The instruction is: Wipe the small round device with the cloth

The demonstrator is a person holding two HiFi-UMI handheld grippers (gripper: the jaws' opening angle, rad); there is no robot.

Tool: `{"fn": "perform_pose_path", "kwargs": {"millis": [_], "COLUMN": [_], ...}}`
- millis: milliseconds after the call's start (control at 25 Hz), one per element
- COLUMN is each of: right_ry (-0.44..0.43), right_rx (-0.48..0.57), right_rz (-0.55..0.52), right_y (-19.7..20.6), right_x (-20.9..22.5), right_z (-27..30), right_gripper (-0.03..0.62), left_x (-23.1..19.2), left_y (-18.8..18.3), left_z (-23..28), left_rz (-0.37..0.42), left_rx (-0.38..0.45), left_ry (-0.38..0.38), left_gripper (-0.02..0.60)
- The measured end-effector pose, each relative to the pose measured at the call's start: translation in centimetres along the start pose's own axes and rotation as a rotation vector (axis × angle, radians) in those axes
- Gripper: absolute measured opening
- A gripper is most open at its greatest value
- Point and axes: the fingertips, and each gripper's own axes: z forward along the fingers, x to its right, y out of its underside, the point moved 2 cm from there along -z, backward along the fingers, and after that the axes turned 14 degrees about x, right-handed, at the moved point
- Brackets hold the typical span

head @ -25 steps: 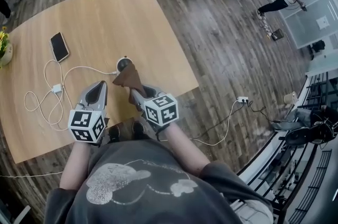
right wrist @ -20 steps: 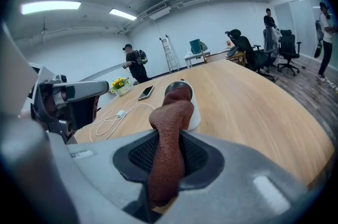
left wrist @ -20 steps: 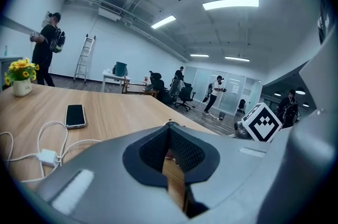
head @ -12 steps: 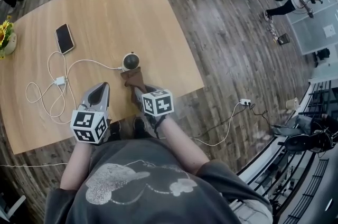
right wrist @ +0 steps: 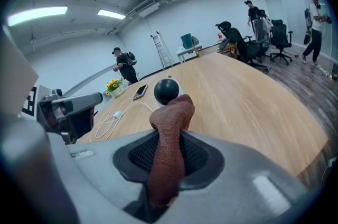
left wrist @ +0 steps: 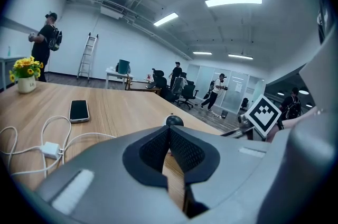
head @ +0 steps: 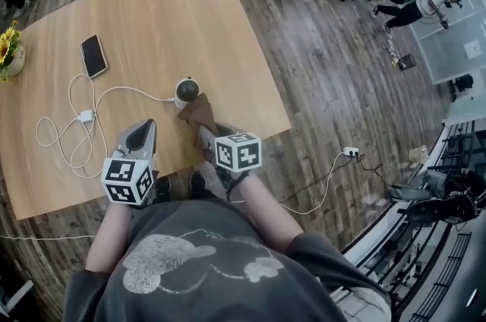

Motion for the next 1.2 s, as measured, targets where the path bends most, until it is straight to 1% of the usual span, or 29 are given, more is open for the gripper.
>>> {"fn": "perform_pose_path", "kwargs": {"millis": [160, 280, 520, 640, 880, 1200], "right_ry": [0.019, 0.025, 0.071, 0.043, -0.057, -0.097], "right_rx": [0.107, 0.2, 0.281, 0.254, 0.136, 0.006], "right_rz": [-0.055, -0.095, -0.091, -0.098, -0.11, -0.113], "right_y": [-3.6, -6.2, -8.6, -8.4, -5.7, -2.5], "right_x": [1.1, 2.2, 4.0, 4.0, 3.5, 4.6], "right_z": [-1.9, -2.3, -0.3, 1.3, 3.9, 5.2], "right_gripper": [0.08, 0.08, 0.08, 0.08, 0.08, 0.08], "left_x": [0.1, 0.4, 0.3, 0.0, -0.2, 0.3], "left_y": [-1.4, -2.0, -2.4, -2.6, -2.4, -1.5], "left_z": [0.6, 1.1, 1.5, 1.8, 2.2, 2.0], "left_rz": [0.01, 0.019, 0.03, 0.038, 0.042, 0.037], "left_rx": [0.034, 0.05, 0.061, 0.062, 0.058, 0.034], "left_ry": [-0.005, -0.008, -0.026, -0.043, -0.089, -0.154], "left_gripper": [0.018, 0.018, 0.018, 0.018, 0.018, 0.018]}}
